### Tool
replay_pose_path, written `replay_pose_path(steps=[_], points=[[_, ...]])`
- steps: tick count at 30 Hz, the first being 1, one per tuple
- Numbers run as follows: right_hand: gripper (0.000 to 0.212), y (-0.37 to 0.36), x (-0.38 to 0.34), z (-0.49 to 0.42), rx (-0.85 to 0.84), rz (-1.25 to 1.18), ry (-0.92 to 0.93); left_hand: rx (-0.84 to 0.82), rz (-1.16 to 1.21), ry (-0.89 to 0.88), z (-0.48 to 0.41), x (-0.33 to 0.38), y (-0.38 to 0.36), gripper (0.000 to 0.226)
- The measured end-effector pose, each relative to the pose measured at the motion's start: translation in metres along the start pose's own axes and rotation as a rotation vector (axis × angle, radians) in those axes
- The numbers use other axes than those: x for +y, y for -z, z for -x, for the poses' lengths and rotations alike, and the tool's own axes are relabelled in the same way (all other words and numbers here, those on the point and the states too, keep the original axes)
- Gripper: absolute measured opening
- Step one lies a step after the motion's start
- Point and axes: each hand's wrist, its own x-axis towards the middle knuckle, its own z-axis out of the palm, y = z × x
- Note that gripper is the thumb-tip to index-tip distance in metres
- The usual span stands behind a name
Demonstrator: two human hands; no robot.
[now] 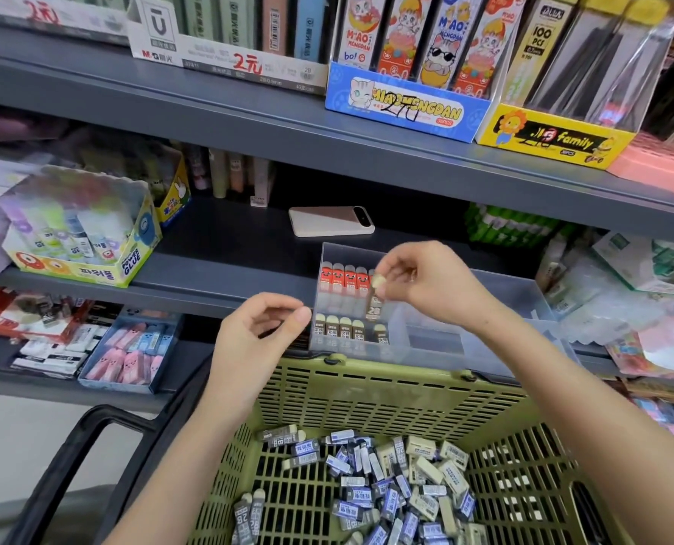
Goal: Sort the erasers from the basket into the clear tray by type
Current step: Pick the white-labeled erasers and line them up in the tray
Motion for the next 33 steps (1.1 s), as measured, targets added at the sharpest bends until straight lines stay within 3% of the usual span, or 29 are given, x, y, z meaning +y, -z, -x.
replay_pose_path(steps=[2,6,14,18,21,26,33], points=[[0.009,-0.004,0.012,-0.002,-0.028,0.196,-0.020,0.012,-0.133,-0.046,-0.001,-0.003,0.000,0.007],[0.010,-0.022,0.023,0.001,-0.055,0.328,-0.010,-0.015,-0.261,-0.104,0.000,-0.005,-0.001,0.006],[0.009,-0.032,0.027,0.000,-0.062,0.374,0.043,-0.016,-0.267,-0.097,0.000,-0.005,-0.001,0.004],[0.018,-0.035,0.033,-0.003,-0.014,0.694,0.186,-0.024,-0.265,-0.093,-0.001,-0.006,-0.001,0.005],[0.028,-0.035,0.039,-0.004,-0.100,0.889,0.278,-0.032,-0.267,-0.098,-0.001,-0.007,-0.002,0.005],[0.034,-0.032,0.047,0.001,-0.171,0.858,0.314,-0.066,-0.314,-0.125,-0.001,-0.009,-0.003,0.006],[0.029,-0.021,0.043,0.019,-0.010,0.643,0.251,-0.099,-0.405,-0.165,0.000,-0.013,-0.004,0.006]])
